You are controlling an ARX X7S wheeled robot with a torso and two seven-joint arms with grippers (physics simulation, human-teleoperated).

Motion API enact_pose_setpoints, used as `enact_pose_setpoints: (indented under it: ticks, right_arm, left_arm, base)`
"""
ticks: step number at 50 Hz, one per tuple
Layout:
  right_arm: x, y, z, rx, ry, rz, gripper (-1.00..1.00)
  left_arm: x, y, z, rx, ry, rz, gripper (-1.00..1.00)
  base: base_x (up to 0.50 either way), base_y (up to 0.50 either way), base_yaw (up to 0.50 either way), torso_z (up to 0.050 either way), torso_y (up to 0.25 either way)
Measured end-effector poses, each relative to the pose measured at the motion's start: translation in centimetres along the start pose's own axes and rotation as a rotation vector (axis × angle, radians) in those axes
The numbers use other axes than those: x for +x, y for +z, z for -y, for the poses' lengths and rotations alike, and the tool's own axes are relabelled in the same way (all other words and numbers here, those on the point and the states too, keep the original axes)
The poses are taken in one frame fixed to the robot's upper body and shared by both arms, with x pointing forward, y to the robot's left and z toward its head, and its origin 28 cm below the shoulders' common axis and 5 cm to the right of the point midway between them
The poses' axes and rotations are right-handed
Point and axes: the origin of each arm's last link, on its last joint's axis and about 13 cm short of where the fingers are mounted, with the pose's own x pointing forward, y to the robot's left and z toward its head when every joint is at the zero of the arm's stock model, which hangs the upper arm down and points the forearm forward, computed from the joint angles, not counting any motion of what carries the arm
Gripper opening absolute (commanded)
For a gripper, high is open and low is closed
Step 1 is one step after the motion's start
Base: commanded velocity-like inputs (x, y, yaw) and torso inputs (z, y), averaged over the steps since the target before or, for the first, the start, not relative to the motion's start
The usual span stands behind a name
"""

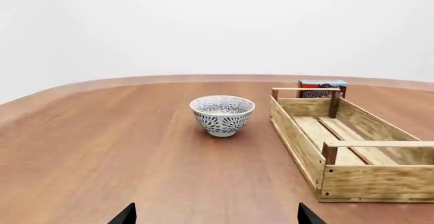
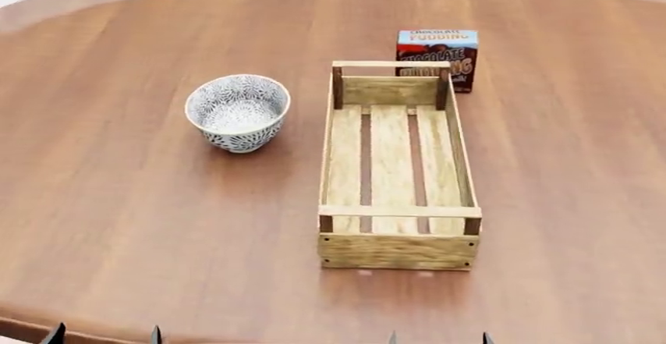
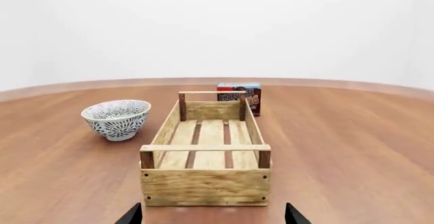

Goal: Pick up the bowl on the left and put it in the tray.

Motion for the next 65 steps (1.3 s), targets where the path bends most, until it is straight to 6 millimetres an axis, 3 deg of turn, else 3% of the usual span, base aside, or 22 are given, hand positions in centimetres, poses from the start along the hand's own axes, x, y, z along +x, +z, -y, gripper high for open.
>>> enact_pose_setpoints:
  ticks: [26,37,65]
  right_arm:
    - [-0.19,-0.13,0.03,0.007,-0.002,0.005,1.00]
    - [-0.24,-0.20,-0.21,-0.026,-0.003,-0.002,1.00]
    - [-0.33,-0.03,-0.12,-0.029,-0.006,0.032,1.00]
  left_arm:
    - [-0.17,-0.27,0.05,0.012,-0.005,0.001,1.00]
    - [-0.22,-0.34,0.02,0.017,-0.005,-0.001,1.00]
    - [-0.18,-0.39,0.08,0.019,-0.007,-0.004,1.00]
  base:
    - [0.00,0.50,0.00,0.000,0.000]
    - [0.01,0.01,0.00,0.000,0.000]
    - [0.50,0.00,0.00,0.000,0.000]
